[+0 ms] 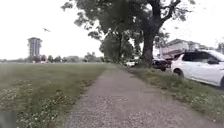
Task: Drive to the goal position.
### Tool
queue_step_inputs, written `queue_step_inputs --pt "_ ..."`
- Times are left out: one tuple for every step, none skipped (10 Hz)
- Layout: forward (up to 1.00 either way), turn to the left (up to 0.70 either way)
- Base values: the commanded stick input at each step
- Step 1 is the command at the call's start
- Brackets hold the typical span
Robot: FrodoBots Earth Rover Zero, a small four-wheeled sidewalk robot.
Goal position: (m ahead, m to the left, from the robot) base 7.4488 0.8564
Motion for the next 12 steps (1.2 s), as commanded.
queue_step_inputs --pt "0.7 0.0" --pt "0.7 0.0" --pt "0.7 0.0" --pt "0.7 0.0" --pt "0.7 0.0" --pt "0.7 0.0" --pt "0.7 0.0" --pt "0.7 0.0" --pt "0.7 0.0" --pt "0.7 0.0" --pt "0.7 0.0" --pt "0.7 0.0"
